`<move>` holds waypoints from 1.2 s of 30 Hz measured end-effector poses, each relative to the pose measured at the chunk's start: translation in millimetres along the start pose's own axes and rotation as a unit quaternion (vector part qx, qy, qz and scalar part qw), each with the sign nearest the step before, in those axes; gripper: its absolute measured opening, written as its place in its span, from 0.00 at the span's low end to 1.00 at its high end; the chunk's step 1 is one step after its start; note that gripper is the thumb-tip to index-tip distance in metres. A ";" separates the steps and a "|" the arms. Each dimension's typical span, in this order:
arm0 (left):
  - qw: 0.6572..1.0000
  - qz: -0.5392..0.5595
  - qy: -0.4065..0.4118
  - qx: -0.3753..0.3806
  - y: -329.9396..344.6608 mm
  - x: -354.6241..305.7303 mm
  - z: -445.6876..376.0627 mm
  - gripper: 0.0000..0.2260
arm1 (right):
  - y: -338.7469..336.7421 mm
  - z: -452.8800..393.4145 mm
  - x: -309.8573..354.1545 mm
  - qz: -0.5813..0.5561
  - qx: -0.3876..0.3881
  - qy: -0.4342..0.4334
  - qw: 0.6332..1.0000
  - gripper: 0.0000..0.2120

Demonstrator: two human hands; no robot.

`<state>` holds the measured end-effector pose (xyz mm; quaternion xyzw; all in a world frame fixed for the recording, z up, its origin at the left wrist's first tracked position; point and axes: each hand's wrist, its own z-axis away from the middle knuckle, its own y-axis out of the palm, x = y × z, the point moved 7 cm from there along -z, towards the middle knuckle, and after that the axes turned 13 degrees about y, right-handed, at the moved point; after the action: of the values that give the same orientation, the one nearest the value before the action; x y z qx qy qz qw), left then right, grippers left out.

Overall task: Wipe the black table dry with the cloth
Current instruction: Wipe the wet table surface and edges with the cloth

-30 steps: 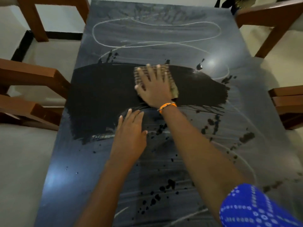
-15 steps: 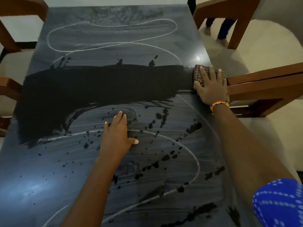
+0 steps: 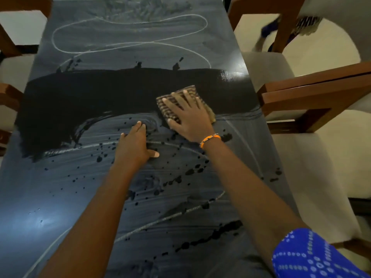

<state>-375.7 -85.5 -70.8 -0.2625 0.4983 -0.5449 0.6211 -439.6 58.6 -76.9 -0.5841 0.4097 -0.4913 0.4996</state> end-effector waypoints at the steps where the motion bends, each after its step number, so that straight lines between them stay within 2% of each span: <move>1: 1.000 -0.001 0.001 0.001 -0.2 0.4 1.1 0.43 | -3.8 3.9 -16.4 0.002 -0.009 0.012 1.000 0.28; 4: 1.000 0.004 0.007 -0.010 -0.4 2.5 4.1 0.43 | -16.2 16.5 -80.0 0.007 -0.027 0.102 0.994 0.28; 8: 0.999 0.013 0.027 -0.041 0.7 4.7 6.9 0.42 | -28.6 46.6 -148.6 0.022 -0.053 0.247 0.967 0.29; 11: 0.997 0.022 0.038 -0.060 1.0 6.3 6.8 0.42 | -24.5 65.6 -146.8 0.019 -0.063 0.333 0.941 0.27; 14: 0.994 0.046 0.058 -0.076 1.5 8.5 8.9 0.41 | -18.6 67.8 -111.7 0.028 -0.062 0.358 0.931 0.28; 18: 0.973 0.129 0.099 -0.163 -10.6 22.8 22.9 0.34 | -4.5 43.2 -39.4 0.013 -0.044 0.317 0.947 0.29; 20: 0.960 0.138 0.109 -0.218 -22.8 41.8 34.6 0.30 | 3.9 25.0 7.2 0.003 -0.041 0.284 0.958 0.29; 24: 0.951 0.153 0.088 -0.256 -39.9 97.3 58.4 0.27 | 18.5 -5.7 99.9 -0.007 -0.033 0.214 0.976 0.29; 31: 0.924 0.177 -0.049 -0.336 -67.7 251.2 122.5 0.24 | 52.8 -45.4 309.8 -0.033 0.002 0.066 0.997 0.30; 36: 0.912 0.202 -0.098 -0.344 -62.8 303.6 155.3 0.23 | 73.0 -63.8 404.6 -0.030 0.036 -0.032 0.998 0.29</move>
<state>-288.7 -421.1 -60.5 -0.4052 0.6343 -0.1741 0.6350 -428.0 -357.3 -81.2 -0.5932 0.3581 -0.5014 0.5181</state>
